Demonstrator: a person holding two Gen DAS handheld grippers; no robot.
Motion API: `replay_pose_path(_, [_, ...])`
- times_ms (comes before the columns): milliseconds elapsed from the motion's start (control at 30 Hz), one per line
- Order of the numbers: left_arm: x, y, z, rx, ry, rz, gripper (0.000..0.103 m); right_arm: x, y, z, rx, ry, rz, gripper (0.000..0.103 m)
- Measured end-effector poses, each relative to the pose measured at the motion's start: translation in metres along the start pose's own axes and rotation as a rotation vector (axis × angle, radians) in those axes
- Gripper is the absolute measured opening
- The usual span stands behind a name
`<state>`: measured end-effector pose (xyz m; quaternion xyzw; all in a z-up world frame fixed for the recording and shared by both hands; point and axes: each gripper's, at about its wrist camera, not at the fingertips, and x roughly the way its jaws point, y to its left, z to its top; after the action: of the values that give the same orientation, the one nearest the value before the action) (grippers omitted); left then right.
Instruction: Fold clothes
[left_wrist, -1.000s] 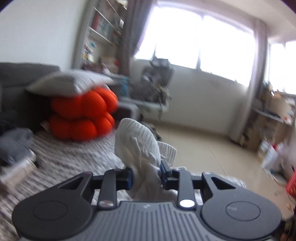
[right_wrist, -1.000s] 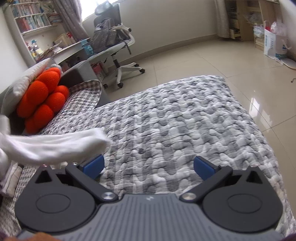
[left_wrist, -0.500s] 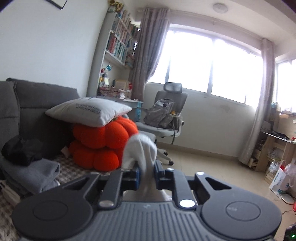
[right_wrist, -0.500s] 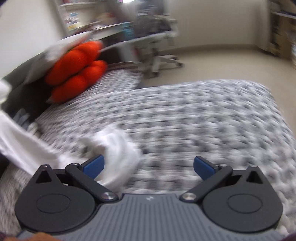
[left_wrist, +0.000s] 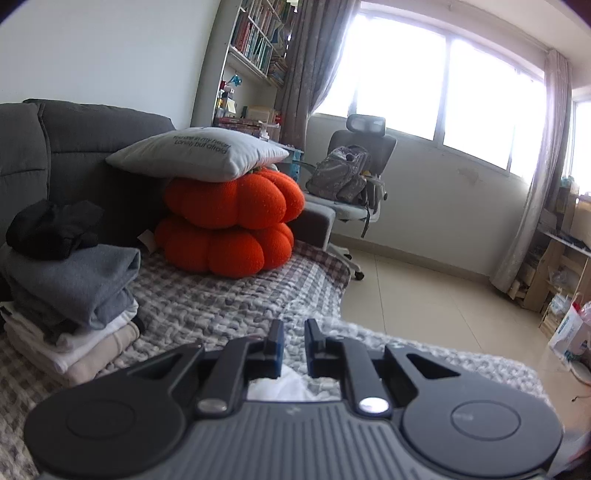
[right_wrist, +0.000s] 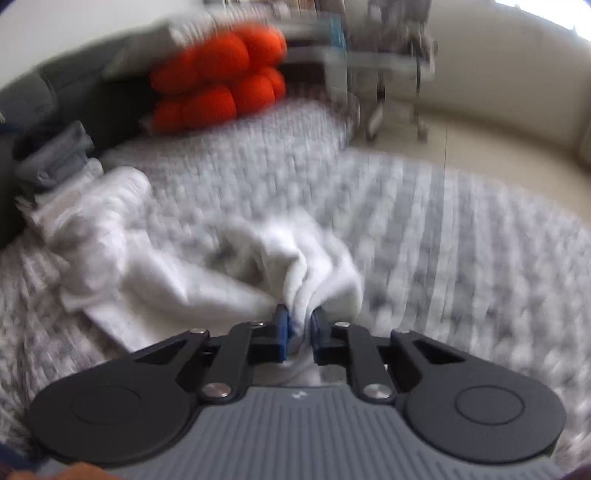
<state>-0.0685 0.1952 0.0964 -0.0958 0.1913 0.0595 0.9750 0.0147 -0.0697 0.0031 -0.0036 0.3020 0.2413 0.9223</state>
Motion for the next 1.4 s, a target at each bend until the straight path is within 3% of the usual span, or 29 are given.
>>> replay_pose_path(67, [0.006,0.003,-0.006,0.012,0.033,-0.005,0.019,-0.035,-0.004,0.014,0.055,-0.139,0.020,0.012])
replay_pose_path(133, [0.013,0.002,-0.014,0.031,0.076,-0.015,0.038,-0.057,-0.011,0.017,0.079,-0.215,-0.033,0.012])
replay_pose_path(400, [0.031,-0.025,-0.042,0.120,0.165,-0.064,0.047,-0.136,-0.040,0.023,0.158,-0.476,-0.292,0.012])
replay_pose_path(433, [0.032,-0.028,-0.043,0.125,0.171,-0.070,0.051,-0.132,-0.044,0.022,0.154,-0.437,-0.322,0.013])
replay_pose_path(500, [0.033,-0.036,-0.047,0.133,0.184,-0.080,0.059,-0.107,-0.058,0.016,0.181,-0.279,-0.366,0.014])
replay_pose_path(567, [0.035,-0.042,-0.050,0.131,0.208,-0.097,0.061,-0.090,-0.075,0.008,0.235,-0.158,-0.370,0.015])
replay_pose_path(700, [0.038,-0.052,-0.060,0.125,0.255,-0.109,0.066,-0.099,-0.095,0.009,0.359,-0.156,-0.316,0.019])
replay_pose_path(800, [0.039,-0.057,-0.066,0.117,0.289,-0.108,0.069,-0.110,-0.094,0.009,0.368,-0.187,-0.306,0.035])
replay_pose_path(933, [0.035,-0.061,-0.066,0.116,0.308,-0.124,0.075,-0.117,-0.102,0.009,0.366,-0.202,-0.334,0.038])
replay_pose_path(1033, [0.031,-0.069,-0.067,0.133,0.315,-0.147,0.080,-0.120,-0.111,0.005,0.379,-0.193,-0.295,0.042])
replay_pose_path(1167, [0.037,-0.079,-0.071,0.147,0.319,-0.166,0.086,-0.109,-0.109,-0.001,0.354,-0.109,-0.260,0.048])
replay_pose_path(1267, [0.056,-0.079,-0.077,0.106,0.357,-0.178,0.087,-0.085,-0.101,-0.006,0.314,0.013,-0.224,0.050])
replay_pose_path(1400, [0.087,-0.082,-0.085,0.073,0.387,-0.186,0.087,-0.056,-0.091,-0.015,0.194,0.119,-0.296,0.050])
